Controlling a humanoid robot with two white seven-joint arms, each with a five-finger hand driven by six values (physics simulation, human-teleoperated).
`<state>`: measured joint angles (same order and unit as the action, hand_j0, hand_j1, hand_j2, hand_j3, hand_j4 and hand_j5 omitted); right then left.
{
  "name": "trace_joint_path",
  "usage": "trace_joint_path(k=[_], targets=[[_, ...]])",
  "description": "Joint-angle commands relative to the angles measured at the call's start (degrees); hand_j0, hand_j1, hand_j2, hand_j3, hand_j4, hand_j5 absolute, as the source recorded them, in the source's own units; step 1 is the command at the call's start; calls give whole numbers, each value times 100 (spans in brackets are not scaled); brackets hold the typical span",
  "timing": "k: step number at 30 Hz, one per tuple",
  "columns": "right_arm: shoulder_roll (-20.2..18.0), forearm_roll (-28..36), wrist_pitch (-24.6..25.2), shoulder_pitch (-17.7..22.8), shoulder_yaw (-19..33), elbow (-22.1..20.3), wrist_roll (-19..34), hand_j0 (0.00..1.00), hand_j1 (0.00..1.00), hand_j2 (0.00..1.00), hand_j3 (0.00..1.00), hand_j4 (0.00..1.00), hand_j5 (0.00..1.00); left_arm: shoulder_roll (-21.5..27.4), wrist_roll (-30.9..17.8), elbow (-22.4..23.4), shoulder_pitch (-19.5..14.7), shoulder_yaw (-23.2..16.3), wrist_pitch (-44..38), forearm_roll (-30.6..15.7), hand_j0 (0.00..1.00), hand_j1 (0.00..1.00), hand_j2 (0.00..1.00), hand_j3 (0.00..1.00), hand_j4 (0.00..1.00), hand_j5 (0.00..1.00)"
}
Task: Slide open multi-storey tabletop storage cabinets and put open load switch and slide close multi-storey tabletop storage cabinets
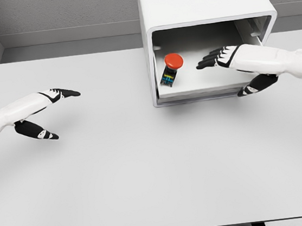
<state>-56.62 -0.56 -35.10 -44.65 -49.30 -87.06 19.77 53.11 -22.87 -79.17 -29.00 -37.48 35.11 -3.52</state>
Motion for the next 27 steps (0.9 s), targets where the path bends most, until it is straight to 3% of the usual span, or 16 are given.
trace_joint_path(k=[1, 27], targets=[[63, 30, 10, -26, 8, 102, 0, 100, 100, 100, 100, 100, 100, 6, 2, -2, 0, 4, -11, -44, 100, 100, 100, 100, 100, 100], [634, 30, 10, -308, 8, 814, 343, 100, 100, 100, 100, 100, 100, 32, 2, 7, 9, 136, -11, -44, 100, 100, 100, 100, 100, 100]])
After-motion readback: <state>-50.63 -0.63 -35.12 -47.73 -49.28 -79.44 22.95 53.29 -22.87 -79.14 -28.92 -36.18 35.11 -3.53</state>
